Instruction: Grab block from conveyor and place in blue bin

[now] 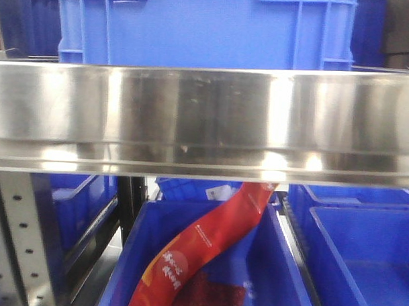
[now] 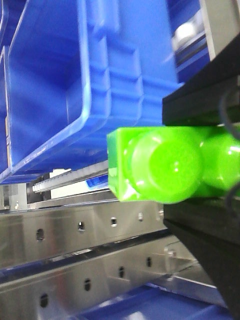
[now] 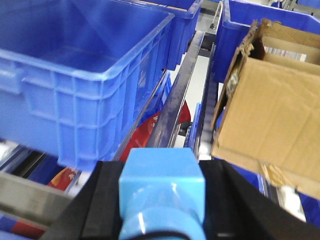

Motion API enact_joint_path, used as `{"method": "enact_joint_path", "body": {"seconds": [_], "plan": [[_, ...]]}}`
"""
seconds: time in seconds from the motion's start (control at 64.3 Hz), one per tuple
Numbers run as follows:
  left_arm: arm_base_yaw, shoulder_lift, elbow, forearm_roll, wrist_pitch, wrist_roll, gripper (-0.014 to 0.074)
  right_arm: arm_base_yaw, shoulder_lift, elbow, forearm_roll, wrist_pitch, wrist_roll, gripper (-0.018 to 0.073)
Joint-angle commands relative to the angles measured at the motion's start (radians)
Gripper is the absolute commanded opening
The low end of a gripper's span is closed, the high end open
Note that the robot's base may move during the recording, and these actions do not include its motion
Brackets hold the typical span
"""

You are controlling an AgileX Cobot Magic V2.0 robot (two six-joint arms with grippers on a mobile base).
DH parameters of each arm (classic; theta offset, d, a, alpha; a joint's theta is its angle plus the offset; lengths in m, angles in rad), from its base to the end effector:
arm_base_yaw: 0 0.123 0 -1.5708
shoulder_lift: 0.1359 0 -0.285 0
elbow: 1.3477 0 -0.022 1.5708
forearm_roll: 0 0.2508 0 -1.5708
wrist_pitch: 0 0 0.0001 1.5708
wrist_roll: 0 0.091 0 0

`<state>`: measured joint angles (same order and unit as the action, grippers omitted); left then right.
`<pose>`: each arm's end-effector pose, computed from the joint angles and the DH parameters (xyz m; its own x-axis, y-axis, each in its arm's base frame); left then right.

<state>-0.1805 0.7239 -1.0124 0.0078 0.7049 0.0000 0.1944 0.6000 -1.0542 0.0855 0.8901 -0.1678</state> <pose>0.1234 -0.0220 0.4219 -0.3170 0.0639 -0.9463 0.1767 0.9842 0.0073 0.0751 0.0209 0.4314 -0.3026 -0.1752 -0.9369 -0.2903 0.9532 -0.0845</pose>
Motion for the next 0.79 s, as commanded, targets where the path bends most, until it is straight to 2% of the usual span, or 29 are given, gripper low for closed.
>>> {"method": "enact_joint_path", "body": {"seconds": [0.0, 0.777], "plan": [[-0.007, -0.004, -0.005, -0.002, -0.021, -0.006, -0.0111, 0.003, -0.003, -0.009, -0.006, -0.026, -0.003, -0.0153], [-0.007, -0.004, -0.005, -0.002, -0.021, -0.006, -0.0111, 0.003, -0.003, -0.009, -0.006, -0.026, -0.003, -0.0153]]}}
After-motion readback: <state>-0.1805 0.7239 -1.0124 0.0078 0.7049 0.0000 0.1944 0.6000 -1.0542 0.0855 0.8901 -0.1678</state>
